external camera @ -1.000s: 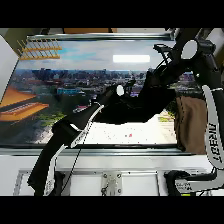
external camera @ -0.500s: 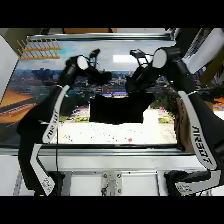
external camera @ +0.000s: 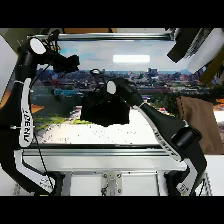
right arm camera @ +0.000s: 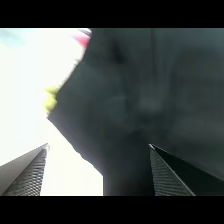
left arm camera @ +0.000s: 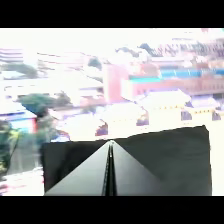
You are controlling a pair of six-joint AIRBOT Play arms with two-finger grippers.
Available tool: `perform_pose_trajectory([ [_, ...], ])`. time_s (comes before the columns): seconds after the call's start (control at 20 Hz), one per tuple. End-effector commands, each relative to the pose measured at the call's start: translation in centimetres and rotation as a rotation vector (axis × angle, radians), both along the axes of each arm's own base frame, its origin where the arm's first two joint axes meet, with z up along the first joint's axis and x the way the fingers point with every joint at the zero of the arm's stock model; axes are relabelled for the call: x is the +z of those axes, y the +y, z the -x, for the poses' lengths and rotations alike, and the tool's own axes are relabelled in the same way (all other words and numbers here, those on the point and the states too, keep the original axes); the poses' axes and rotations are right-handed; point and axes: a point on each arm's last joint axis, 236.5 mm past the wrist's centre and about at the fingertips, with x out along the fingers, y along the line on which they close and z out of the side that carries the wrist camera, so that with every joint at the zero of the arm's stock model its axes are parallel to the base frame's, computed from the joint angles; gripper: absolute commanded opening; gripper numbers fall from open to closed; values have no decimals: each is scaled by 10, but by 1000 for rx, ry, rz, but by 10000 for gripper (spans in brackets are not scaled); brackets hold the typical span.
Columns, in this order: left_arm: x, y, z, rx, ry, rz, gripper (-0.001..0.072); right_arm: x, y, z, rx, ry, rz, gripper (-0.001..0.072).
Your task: Fold the clothes and pants, and hang the long-sleeved shirts on hangers.
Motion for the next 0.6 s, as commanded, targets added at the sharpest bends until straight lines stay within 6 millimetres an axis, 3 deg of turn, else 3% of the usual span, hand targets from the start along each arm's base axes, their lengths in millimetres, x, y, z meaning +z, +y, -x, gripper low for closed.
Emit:
perform_pose_trajectory([
  [0.0, 21, 28, 0, 48, -36, -3, 7, 50, 82, 10, 97, -117, -318, 678],
  [0.15, 47, 48, 4, 73, -92, -12, 7, 93, 60, 1, 99, -180, -335, 656],
  [0.2, 55, 48, 7, 65, -111, -19, 7, 95, 43, -3, 100, -197, -297, 578],
  [0.25, 60, 49, 12, 59, -131, -27, 7, 91, 20, -7, 93, -195, -248, 574],
  [0.35, 53, 50, 25, 68, -136, -48, 7, 63, -40, -12, 26, -116, -149, 575],
  [0.55, -1, 27, 73, 42, -43, -44, 7, -17, -187, -2, -281, 190, -16, 600],
])
